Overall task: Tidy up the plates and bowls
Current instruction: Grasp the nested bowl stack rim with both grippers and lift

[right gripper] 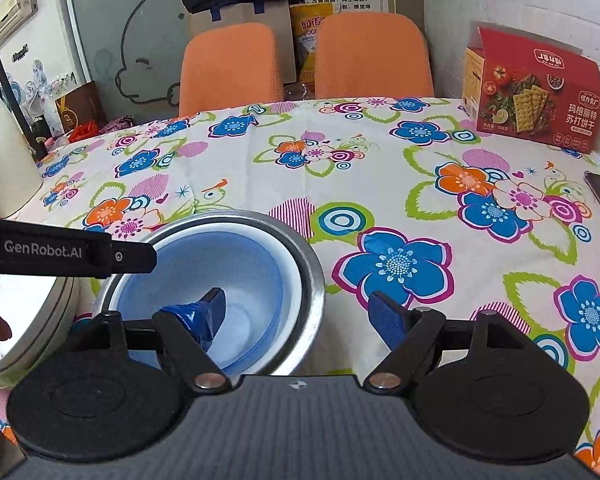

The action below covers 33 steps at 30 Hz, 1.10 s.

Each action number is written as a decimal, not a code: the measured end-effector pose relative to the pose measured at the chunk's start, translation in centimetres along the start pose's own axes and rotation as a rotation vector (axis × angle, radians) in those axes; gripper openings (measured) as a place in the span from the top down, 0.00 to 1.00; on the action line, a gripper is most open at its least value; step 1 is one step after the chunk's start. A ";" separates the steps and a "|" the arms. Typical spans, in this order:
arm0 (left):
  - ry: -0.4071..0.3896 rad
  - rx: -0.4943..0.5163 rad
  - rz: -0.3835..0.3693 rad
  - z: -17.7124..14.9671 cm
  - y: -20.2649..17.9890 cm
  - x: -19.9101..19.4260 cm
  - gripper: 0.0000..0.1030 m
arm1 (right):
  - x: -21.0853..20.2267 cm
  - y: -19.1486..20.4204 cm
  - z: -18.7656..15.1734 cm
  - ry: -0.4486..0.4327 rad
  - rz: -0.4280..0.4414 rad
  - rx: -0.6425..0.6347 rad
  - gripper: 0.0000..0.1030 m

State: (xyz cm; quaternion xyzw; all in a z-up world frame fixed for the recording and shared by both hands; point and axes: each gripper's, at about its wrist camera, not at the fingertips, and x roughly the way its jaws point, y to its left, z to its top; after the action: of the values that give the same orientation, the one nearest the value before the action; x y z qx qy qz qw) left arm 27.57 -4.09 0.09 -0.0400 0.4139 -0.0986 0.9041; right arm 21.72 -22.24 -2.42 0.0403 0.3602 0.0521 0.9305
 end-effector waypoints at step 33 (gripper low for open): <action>0.048 0.119 -0.078 -1.6 -0.3 3.1 0.35 | 2.1 0.5 -1.4 -0.012 -0.006 -0.038 0.30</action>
State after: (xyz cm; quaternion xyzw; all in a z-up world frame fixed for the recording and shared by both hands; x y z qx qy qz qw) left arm 28.29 -5.04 -3.19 0.0002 0.4270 -0.1594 0.8901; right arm 22.29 -21.47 -4.85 0.0217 0.3535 0.0558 0.9335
